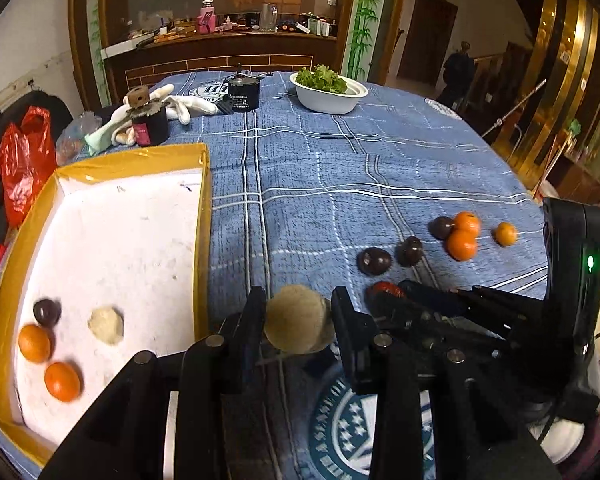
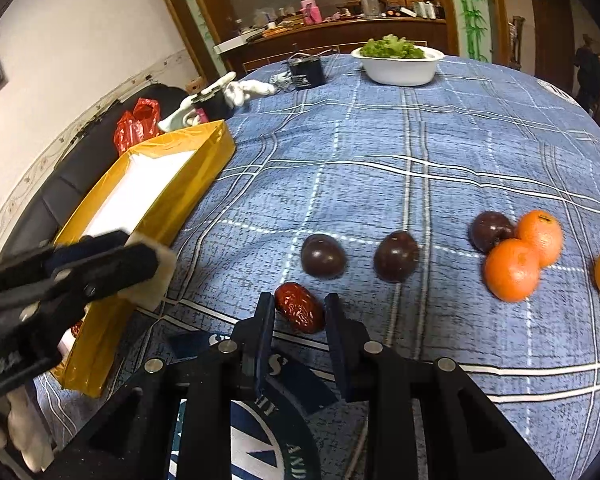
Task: Organize fruits
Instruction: 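Grasp a red date with the right tool while the left tool grasps a pale round slice, then carry the slice into the tray and open the left tool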
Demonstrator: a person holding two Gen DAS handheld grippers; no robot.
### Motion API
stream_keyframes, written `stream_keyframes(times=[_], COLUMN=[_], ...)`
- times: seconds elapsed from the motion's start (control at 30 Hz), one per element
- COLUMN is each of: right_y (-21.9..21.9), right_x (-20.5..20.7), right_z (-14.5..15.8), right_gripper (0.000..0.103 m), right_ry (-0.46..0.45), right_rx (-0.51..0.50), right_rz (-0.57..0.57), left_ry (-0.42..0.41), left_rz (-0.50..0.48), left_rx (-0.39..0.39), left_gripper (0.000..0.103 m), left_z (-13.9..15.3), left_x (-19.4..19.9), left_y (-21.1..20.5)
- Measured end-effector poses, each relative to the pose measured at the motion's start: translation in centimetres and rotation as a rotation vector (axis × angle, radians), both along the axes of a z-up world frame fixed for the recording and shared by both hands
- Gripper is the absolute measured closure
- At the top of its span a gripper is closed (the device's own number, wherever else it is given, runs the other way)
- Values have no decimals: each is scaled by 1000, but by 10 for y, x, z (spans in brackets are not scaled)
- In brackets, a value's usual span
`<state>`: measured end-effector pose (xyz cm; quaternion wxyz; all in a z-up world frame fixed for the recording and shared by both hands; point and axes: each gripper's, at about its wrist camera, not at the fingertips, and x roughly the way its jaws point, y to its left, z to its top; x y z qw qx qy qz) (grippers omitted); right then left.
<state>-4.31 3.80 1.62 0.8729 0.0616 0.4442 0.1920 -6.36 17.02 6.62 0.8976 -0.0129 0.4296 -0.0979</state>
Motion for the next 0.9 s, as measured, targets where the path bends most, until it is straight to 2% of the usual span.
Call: stream_keyframes(times=[0.13, 0.27, 0.43, 0.63, 0.8, 0.9], right_y=[-20, -35, -46, -38, -18, -1], right_x=[-15, -38, -65, -87, -98, -104], right_z=[11, 24, 43, 59, 68, 76], right_gripper=[75, 75, 75, 75, 75, 75], right_ry=[-9, -34, -73, -100, -109, -121], right_rx=[68, 116, 192, 228, 216, 199], right_rz=[-45, -87, -119, -126, -102, -69], left_ry=[-22, -46, -90, -93, -173, -213], left_rz=[8, 24, 47, 69, 125, 194], left_rx=[-46, -55, -97, -219, -217, -220], left_gripper=[70, 70, 70, 70, 70, 70], left_z=[2, 5, 20, 36, 56, 63], left_x=[-17, -29, -46, -62, -80, -87], left_y=[1, -1, 11, 43, 74, 106])
